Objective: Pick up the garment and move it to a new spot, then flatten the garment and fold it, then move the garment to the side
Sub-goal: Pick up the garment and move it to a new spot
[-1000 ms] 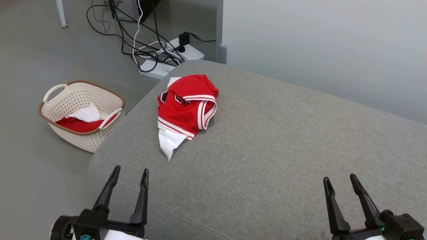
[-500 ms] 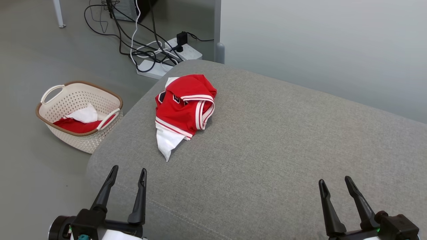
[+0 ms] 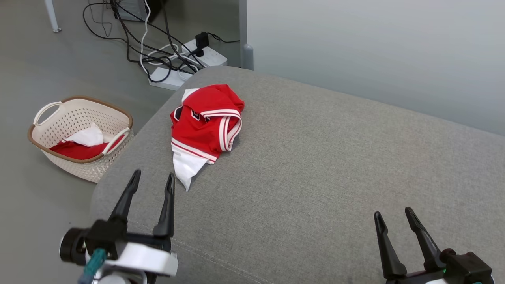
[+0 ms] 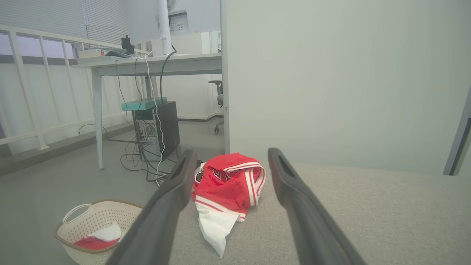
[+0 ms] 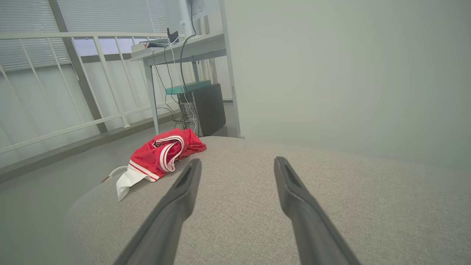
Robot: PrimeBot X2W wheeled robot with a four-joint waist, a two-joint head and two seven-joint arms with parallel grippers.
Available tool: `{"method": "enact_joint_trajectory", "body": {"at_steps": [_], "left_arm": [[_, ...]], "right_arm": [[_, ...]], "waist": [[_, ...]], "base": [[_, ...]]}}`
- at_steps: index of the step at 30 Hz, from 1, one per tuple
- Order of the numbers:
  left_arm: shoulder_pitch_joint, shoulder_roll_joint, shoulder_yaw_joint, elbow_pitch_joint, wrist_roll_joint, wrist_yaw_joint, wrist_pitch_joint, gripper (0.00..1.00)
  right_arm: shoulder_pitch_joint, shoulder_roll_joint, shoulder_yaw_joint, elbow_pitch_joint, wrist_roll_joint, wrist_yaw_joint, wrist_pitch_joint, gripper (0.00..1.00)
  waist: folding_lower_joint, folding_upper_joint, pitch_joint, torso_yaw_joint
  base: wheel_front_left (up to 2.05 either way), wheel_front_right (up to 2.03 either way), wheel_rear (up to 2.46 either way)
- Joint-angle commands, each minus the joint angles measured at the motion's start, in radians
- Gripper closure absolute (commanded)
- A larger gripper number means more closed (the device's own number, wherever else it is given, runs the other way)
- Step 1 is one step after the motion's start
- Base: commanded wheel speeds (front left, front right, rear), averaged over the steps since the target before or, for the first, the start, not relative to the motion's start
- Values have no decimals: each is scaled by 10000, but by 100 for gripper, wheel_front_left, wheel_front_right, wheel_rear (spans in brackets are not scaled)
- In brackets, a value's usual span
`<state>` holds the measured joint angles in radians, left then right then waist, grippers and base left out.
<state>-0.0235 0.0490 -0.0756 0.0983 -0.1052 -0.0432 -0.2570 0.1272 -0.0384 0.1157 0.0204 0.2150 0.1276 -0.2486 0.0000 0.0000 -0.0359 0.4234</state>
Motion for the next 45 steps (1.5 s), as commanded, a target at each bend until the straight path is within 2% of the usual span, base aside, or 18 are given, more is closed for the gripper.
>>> {"method": "enact_joint_trajectory", "body": {"at_steps": [1, 7, 11, 15, 18, 26, 32, 36, 45], "left_arm": [[-720, 12, 281, -184, -93, 16, -48, 0], [-2049, 12, 215, 547, -499, 85, -48, 0], [-3064, 12, 182, 1477, -838, 226, -48, 0], [-4193, 12, 265, 2449, -1509, 184, -48, 0], [-5012, 12, 396, 3260, -1629, 154, -48, 0], [-7151, 153, 776, 6775, -1358, 775, -48, 0], [-8142, 490, 711, 8409, -1233, 848, -34, 0], [-8881, 1000, 521, 9824, -914, 1213, 31, 0], [-9389, 1625, 134, 11342, -546, 1567, 179, 0]], "right_arm": [[-493, -118, 294, -164, -133, 31, -132, 0], [-758, -284, 466, -91, -242, 31, -132, 0], [-1113, -500, 537, -69, -312, 31, -132, 0], [-1521, -697, 633, -59, -426, 31, -132, 0], [-1804, -813, 696, -54, -513, 31, -132, 0], [-2385, -861, 884, 1, -632, 31, -132, 0], [-2647, -805, 957, -120, -645, 31, -132, 0], [-2871, -754, 1056, -213, -634, 31, -132, 0], [-3046, -676, 1189, -335, -629, 31, -132, 0]], "waist": [[0, 0, 73, -68], [0, 0, 533, -416], [0, 0, 1009, -713], [0, 0, 1594, -1062], [0, 0, 2033, -1317], [0, 0, 2868, -2085], [0, 0, 3273, -2519], [0, 0, 3636, -2921], [0, 0, 4096, -3370]], "base": [[0, 0, 0], [0, 0, 0], [0, 0, 0], [0, 0, 0], [0, 0, 0], [0, 0, 0], [0, 0, 0], [0, 0, 0], [0, 0, 0]]}}
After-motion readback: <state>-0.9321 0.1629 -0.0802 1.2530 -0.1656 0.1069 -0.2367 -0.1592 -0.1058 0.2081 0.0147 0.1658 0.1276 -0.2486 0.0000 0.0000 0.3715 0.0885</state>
